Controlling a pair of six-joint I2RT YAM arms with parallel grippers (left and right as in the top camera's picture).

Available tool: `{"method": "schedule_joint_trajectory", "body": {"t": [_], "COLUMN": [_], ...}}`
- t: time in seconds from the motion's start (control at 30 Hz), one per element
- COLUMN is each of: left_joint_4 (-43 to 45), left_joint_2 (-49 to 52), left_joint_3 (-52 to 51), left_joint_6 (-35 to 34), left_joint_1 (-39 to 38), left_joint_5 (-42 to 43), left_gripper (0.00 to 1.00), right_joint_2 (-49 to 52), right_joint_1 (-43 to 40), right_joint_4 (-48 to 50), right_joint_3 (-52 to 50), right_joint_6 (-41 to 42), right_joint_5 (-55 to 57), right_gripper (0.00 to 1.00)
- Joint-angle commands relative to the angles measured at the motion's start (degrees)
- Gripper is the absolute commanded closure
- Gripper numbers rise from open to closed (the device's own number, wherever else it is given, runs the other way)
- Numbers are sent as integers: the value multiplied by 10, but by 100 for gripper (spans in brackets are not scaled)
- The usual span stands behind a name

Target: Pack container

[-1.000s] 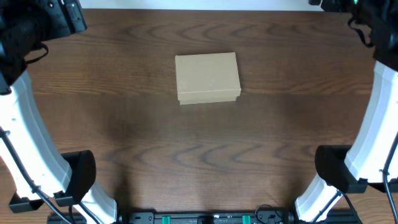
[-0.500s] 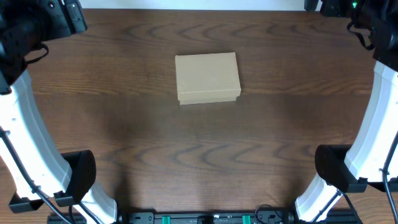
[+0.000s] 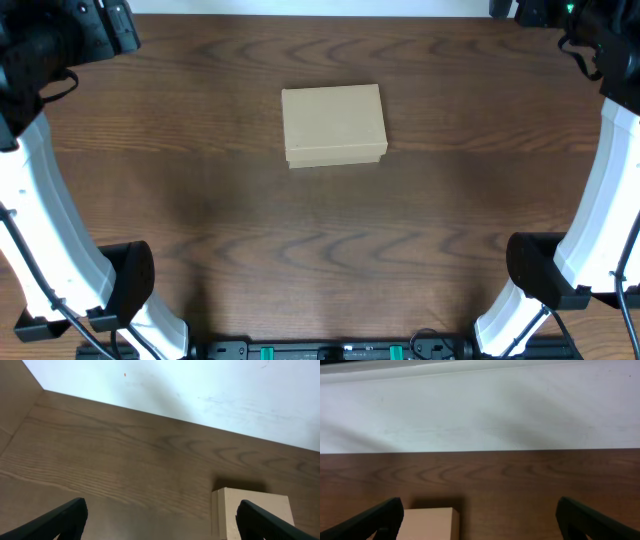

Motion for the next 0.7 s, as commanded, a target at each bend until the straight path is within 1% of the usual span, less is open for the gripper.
{"method": "schedule_joint_trajectory", "body": {"t": [0.0, 0.47, 0.67], "left_joint_4": [-2, -2, -2], "left_joint_2": [0, 0, 0], "left_joint_3": [6, 6, 6], "left_joint_6": [2, 2, 2], "left_joint_1": [2, 2, 2], "left_joint_5": [-4, -4, -4], "left_gripper": [4, 4, 4], "right_joint_2": [1, 1, -34], "right_joint_1": [0, 0, -1], "right_joint_4": [-1, -3, -16], "right_joint_3": [1, 1, -2], "right_joint_6": [-1, -2, -3], "right_joint_5": [5, 6, 9], "right_gripper": [1, 1, 1]}}
